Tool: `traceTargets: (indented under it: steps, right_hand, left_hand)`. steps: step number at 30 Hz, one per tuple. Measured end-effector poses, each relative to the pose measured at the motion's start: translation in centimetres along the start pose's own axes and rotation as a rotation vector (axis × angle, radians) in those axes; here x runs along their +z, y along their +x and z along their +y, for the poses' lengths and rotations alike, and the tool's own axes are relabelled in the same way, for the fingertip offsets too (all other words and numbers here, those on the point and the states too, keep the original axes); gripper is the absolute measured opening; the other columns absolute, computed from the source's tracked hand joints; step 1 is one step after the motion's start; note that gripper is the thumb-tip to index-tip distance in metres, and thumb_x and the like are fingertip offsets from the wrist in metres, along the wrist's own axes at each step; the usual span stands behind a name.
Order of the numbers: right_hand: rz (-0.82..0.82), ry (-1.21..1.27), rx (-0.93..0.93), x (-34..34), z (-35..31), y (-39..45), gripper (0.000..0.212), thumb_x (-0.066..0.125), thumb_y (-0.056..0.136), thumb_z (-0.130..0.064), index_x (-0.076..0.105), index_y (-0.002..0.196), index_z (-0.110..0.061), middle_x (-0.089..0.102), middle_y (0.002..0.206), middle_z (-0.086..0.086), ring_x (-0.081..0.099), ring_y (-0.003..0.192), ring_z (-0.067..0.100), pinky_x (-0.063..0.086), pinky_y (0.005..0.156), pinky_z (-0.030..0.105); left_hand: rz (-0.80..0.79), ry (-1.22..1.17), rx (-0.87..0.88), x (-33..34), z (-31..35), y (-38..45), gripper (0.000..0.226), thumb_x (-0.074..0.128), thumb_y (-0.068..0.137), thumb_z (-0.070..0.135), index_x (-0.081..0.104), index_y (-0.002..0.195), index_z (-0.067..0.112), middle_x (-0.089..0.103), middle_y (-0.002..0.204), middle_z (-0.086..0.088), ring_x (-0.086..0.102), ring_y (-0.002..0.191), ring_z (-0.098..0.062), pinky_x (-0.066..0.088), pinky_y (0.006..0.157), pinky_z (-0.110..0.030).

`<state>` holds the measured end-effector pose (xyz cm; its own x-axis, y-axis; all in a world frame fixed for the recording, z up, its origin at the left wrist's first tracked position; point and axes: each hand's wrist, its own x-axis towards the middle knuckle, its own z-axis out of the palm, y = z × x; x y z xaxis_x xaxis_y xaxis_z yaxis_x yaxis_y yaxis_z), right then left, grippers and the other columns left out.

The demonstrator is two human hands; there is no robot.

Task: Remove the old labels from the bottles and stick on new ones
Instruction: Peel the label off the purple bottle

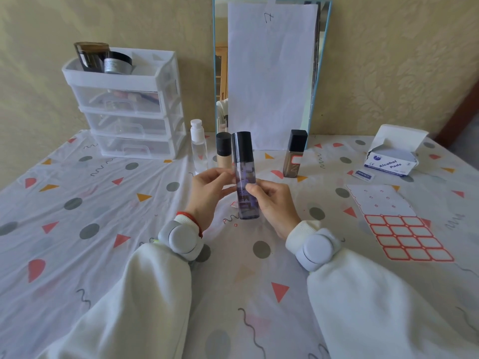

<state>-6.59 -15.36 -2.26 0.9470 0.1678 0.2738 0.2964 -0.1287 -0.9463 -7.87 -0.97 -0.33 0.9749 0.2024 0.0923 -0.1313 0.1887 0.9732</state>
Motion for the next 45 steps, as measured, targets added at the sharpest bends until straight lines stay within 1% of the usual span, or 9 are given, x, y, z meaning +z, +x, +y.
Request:
traceTargets:
  steps: [7,13,15,20,23,27,33,39,45]
  right_hand:
    - [0.131,0.042,0.044,-0.9,-0.2,0.8,0.033,0.060,0.091,-0.021,0.058,0.074,0.007,0.058,0.070,0.014,0.055,0.069,0.018,0.045,0.070,0.028]
    - [0.106,0.003,0.058,-1.5,-0.8,2.3,0.012,0.060,0.092,-0.021,0.065,0.087,-0.012,0.070,0.082,-0.001,0.063,0.075,-0.001,0.047,0.065,0.008]
    - [0.084,-0.052,0.042,-1.6,-0.9,3.1,0.013,0.060,0.093,-0.023,0.064,0.093,-0.011,0.069,0.088,-0.002,0.064,0.081,-0.001,0.048,0.070,0.012]
    - [0.038,-0.103,0.051,-1.0,-0.7,5.1,0.025,0.059,0.094,-0.027,0.058,0.110,-0.007,0.066,0.109,0.010,0.063,0.103,0.020,0.050,0.091,0.033]
    - [0.031,-0.119,0.073,-0.6,0.1,5.7,0.031,0.061,0.093,-0.027,0.053,0.116,-0.009,0.064,0.116,0.005,0.060,0.109,0.017,0.046,0.091,0.027]
    - [0.012,-0.150,0.104,-0.1,1.0,5.9,0.038,0.063,0.092,-0.027,0.050,0.123,-0.011,0.060,0.125,0.002,0.057,0.115,0.015,0.042,0.090,0.024]
    - [0.019,-0.183,0.069,0.1,1.5,5.7,0.032,0.064,0.091,-0.027,0.053,0.119,-0.015,0.062,0.114,-0.003,0.057,0.103,0.008,0.037,0.071,0.006]
    - [0.026,-0.213,0.039,0.0,1.2,5.2,0.018,0.065,0.090,-0.024,0.049,0.086,-0.030,0.050,0.081,-0.021,0.055,0.084,-0.001,0.038,0.068,0.005]
    - [0.087,-0.244,0.118,-0.8,0.8,4.5,0.039,0.067,0.089,-0.027,0.053,0.123,-0.013,0.059,0.110,-0.005,0.058,0.097,0.006,0.046,0.081,0.022]
  left_hand:
    - [0.073,0.276,0.049,-0.3,0.5,0.2,0.018,0.051,0.090,0.004,0.067,0.085,-0.003,0.067,0.079,-0.012,0.062,0.069,-0.014,0.054,0.064,-0.019]
    - [0.054,0.523,0.067,-0.4,0.7,0.4,0.034,0.036,0.095,0.007,0.050,0.064,0.010,0.052,0.061,-0.006,0.045,0.052,-0.012,0.039,0.048,-0.009]
    - [0.063,0.571,0.059,-0.6,0.6,0.5,0.036,0.036,0.094,0.009,0.046,0.059,0.008,0.049,0.057,-0.005,0.041,0.047,-0.010,0.035,0.044,-0.010]
    - [-0.003,0.636,0.033,-0.8,0.2,0.6,0.037,0.043,0.095,0.013,0.056,0.061,0.006,0.060,0.060,-0.005,0.052,0.055,-0.013,0.047,0.064,-0.026]
    - [-0.011,0.662,0.044,-1.0,-0.2,0.8,0.023,0.055,0.092,0.016,0.072,0.080,0.010,0.067,0.076,-0.007,0.057,0.068,-0.016,0.049,0.071,-0.028]
    - [-0.023,0.728,0.089,-1.1,-0.8,0.9,0.015,0.067,0.085,0.015,0.076,0.077,0.007,0.071,0.082,-0.014,0.060,0.075,-0.022,0.050,0.075,-0.034]
    - [-0.018,0.763,0.087,-1.3,-1.0,1.2,0.007,0.075,0.079,0.015,0.075,0.072,0.015,0.069,0.077,0.000,0.058,0.067,-0.008,0.046,0.063,-0.013]
    - [-0.068,0.796,0.092,-1.3,-1.4,1.2,0.012,0.073,0.080,0.015,0.070,0.069,0.016,0.064,0.068,0.003,0.052,0.059,-0.003,0.040,0.054,-0.005]
    - [-0.086,0.780,0.036,-1.2,-1.4,1.4,0.010,0.063,0.087,0.013,0.069,0.079,0.011,0.062,0.075,0.004,0.053,0.069,-0.006,0.040,0.060,-0.008]
